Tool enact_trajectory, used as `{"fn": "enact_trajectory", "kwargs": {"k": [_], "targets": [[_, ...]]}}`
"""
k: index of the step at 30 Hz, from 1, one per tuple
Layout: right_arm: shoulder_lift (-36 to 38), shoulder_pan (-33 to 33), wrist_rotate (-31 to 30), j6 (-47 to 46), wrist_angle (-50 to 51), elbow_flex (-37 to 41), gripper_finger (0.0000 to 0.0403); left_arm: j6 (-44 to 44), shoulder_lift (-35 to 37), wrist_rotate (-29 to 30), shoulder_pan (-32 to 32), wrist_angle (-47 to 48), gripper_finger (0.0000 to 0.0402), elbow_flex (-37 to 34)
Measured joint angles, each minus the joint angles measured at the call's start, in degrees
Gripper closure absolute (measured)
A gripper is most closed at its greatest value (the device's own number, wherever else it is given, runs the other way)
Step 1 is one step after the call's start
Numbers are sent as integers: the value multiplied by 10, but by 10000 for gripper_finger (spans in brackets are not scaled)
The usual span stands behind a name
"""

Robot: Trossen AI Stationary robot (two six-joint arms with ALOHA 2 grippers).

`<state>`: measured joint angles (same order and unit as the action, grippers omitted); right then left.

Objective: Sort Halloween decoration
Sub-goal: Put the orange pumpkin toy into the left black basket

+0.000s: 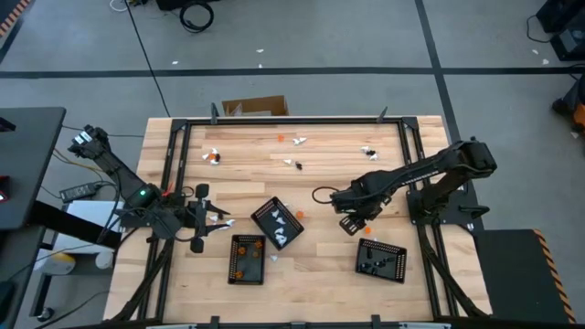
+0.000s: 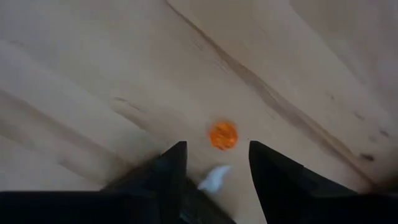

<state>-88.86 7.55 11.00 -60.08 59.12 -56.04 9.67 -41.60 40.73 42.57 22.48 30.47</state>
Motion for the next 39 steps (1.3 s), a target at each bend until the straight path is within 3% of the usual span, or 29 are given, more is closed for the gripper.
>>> {"fn": "enact_trajectory", "kwargs": {"k": [8,22,39], "targets": [[0,-15,68,-28,-33,85,197,0,0,0,0,6,246,0],[-1,-29,81,-45,-86,95,154,3,0,0,0,10,246,0],[0,-29,94,-96,-177,162,168,3,0,0,0,10,246,0]]}}
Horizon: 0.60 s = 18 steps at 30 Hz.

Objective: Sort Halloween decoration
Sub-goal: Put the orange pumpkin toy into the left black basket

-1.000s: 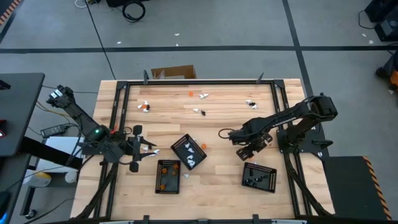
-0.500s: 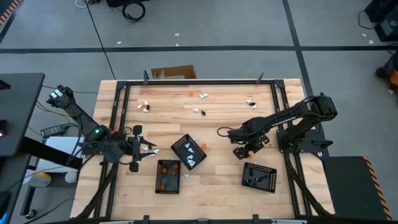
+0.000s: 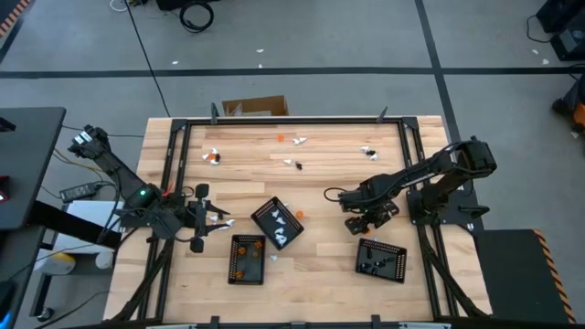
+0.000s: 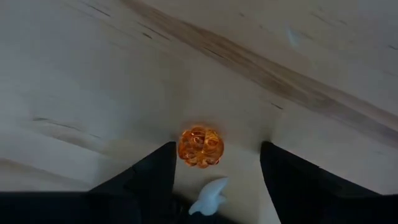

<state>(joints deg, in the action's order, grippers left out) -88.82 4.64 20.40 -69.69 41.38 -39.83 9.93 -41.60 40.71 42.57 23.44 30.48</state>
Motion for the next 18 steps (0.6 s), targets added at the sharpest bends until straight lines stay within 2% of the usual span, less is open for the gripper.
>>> {"fn": "enact_trajectory", "kwargs": {"k": [5,18], "targets": [[0,0,-17,-23,1,0,196,0,0,0,0,0,246,0],[0,0,-23,-8,-2,0,284,0,0,0,0,0,246,0]]}}
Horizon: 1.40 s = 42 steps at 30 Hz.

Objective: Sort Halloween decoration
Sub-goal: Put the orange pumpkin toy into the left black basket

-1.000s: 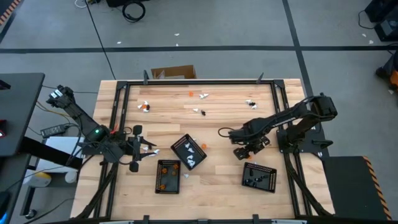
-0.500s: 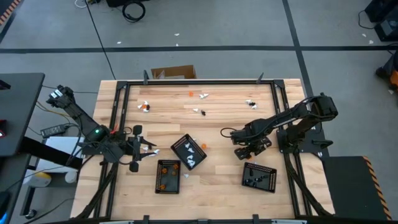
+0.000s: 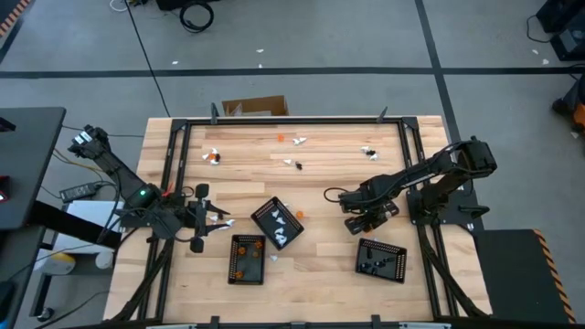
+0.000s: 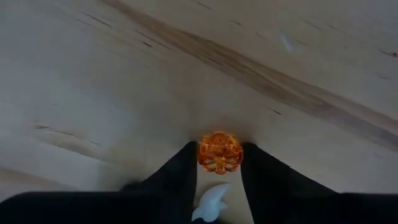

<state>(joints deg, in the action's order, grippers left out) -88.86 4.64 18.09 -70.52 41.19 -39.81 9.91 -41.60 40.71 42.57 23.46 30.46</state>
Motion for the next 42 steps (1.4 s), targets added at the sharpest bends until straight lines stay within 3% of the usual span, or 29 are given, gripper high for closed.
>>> {"fn": "enact_trajectory", "kwargs": {"k": [6,12,16,22,26,36,42], "targets": [[-3,0,-14,28,15,-19,298,0,0,0,0,0,246,0],[-3,-1,-70,56,-11,-75,297,0,0,0,0,0,246,0],[-2,-3,-86,70,-90,-98,297,0,0,0,0,0,246,0],[-18,15,-107,96,-293,-129,297,0,0,0,0,-1,246,0],[-90,42,-121,168,-286,-233,297,0,0,0,0,-4,246,0],[-312,71,-121,448,-274,-559,293,13,0,0,0,-1,246,0],[-393,73,-106,538,-258,-640,266,38,0,-1,0,21,246,0]]}}
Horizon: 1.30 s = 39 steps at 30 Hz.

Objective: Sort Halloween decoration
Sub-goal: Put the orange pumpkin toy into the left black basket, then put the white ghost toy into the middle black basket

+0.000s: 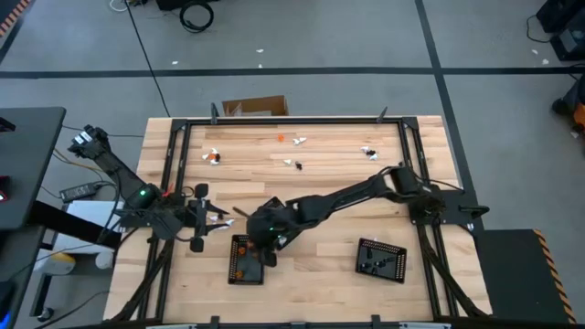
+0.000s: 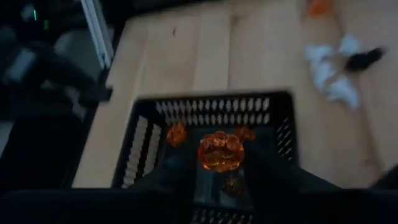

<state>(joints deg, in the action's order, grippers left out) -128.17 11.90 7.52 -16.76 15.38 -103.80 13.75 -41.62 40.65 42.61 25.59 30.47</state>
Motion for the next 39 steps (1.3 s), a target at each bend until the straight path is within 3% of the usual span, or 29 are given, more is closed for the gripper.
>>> {"fn": "enact_trajectory", "kwargs": {"k": [6,11,18,23,28,33,39], "targets": [[-23,-8,37,-12,24,-9,217,6,0,0,0,9,246,0],[11,-6,28,-11,95,-10,192,7,0,0,0,9,246,0],[41,62,-110,14,154,8,193,6,0,0,0,8,246,0],[35,92,-150,-56,59,93,193,6,0,0,0,8,246,0],[28,142,-281,-76,-42,145,193,4,0,0,-1,3,246,0],[8,181,-384,-48,-71,164,193,4,0,1,-1,1,246,0],[-20,196,-403,-36,-85,159,193,4,0,1,-1,-2,246,0]]}}
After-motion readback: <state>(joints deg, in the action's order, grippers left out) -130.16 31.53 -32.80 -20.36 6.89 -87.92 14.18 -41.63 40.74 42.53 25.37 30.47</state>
